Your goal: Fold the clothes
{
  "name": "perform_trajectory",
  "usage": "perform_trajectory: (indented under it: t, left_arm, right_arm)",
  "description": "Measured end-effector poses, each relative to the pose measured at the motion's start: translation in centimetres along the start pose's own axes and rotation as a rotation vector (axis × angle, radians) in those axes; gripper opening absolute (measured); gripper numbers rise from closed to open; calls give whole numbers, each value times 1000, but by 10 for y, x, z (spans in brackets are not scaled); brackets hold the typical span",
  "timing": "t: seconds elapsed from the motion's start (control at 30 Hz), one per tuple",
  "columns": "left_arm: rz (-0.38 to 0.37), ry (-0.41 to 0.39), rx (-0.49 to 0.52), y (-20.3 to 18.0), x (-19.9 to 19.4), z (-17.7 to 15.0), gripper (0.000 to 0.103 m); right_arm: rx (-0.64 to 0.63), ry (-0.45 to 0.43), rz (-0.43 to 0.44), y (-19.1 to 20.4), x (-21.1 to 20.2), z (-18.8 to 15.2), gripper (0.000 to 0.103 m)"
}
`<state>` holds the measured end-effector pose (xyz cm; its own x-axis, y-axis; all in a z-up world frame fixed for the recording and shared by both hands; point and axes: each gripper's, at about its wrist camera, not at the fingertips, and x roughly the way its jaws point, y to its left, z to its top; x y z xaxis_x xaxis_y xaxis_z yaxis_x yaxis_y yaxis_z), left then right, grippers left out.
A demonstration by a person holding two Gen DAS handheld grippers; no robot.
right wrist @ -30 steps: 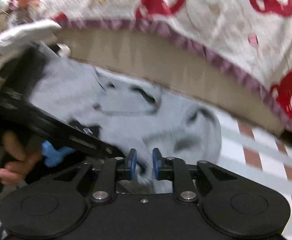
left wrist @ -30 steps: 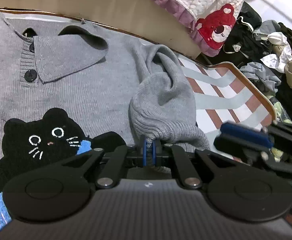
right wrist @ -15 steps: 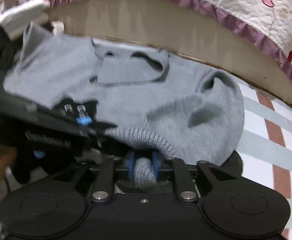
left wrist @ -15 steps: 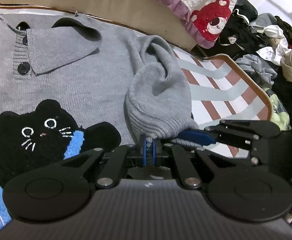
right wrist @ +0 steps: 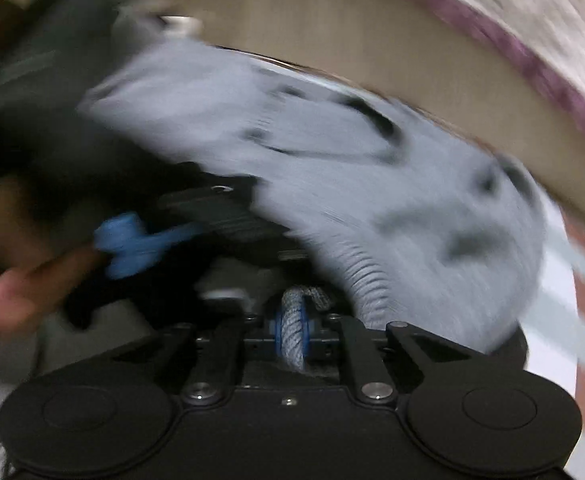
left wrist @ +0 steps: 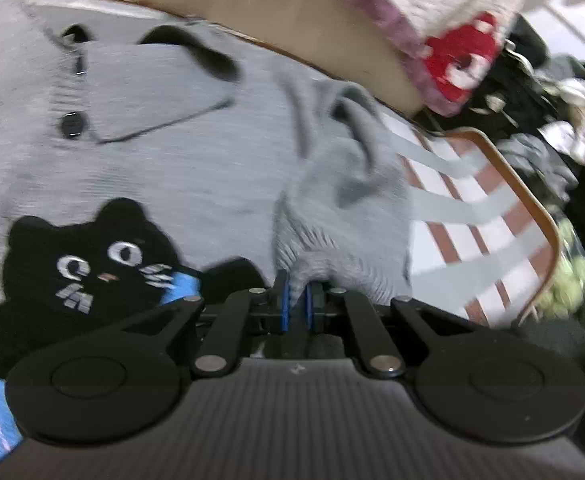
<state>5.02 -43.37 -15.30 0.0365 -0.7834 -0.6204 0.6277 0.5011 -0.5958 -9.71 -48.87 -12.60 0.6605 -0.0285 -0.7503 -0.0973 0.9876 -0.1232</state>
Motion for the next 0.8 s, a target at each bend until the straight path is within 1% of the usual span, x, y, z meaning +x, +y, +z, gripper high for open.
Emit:
perform_trajectory:
  t: [0.07, 0.13, 0.2, 0.23, 0.27, 0.3, 0.33, 0.37, 0.4, 0.43, 0.47, 0.57, 0.6, 0.63, 0.67, 0.73, 0.77, 0.8]
  left_arm:
    - [-8, 12, -51, 13, 2, 4, 7]
    - [-7, 3, -77, 23, 2, 8, 8]
    - [-1, -20, -97, 30, 0, 13, 8]
    - [2, -28, -77, 30, -5, 15, 8]
    - [2, -35, -57, 29, -9, 18, 8]
    - [-21, -35, -41, 28, -13, 19, 8]
    - [-44, -34, -24, 27, -17, 19, 8]
    - [-66, -34, -9, 26, -21, 19, 8]
    - [-81, -33, -6, 25, -21, 18, 8]
    - [-96, -31, -2, 24, -22, 16, 8]
    - [-112, -30, 1, 24, -22, 14, 7]
    - [-174, -9, -28, 23, -20, 6, 6]
    - [-195, -2, -38, 23, -19, 4, 6]
    - [-214, 4, -47, 22, -19, 1, 6]
    - [-214, 10, -52, 22, -18, -1, 6]
    - [-217, 22, -50, 21, -16, -4, 6]
    - [-218, 28, -49, 21, -15, -6, 6]
    - [-216, 38, -48, 20, -14, -7, 6]
  right_arm:
    - [-101, -14, 69, 19, -9, -4, 10]
    - [-164, 31, 121, 31, -6, -9, 2]
    - [-220, 44, 214, 41, -5, -11, 0]
    - [-266, 38, 229, 49, -6, -12, 0]
    - [-290, 29, 221, 53, -8, -11, 0]
    - [-278, 14, 175, 50, -10, -10, 0]
    - [-238, -10, 131, 43, -13, -7, 0]
    - [-154, -51, 92, 29, -20, -3, 3]
    - [-69, -92, 52, 15, -26, 2, 10]
    - [21, -136, 26, 0, -33, 6, 11]
    - [102, -176, 34, -12, -40, 9, 11]
    - [245, -239, 106, -31, -51, 12, 11]
    - [268, -248, 111, -34, -53, 12, 12]
    - [247, -236, 85, -30, -52, 12, 12]
    - [232, -221, 69, -28, -50, 12, 12]
    - [222, -175, 58, -28, -46, 11, 23]
    - [216, -135, 21, -27, -40, 8, 36]
    - [209, -96, -16, -27, -34, 6, 37]
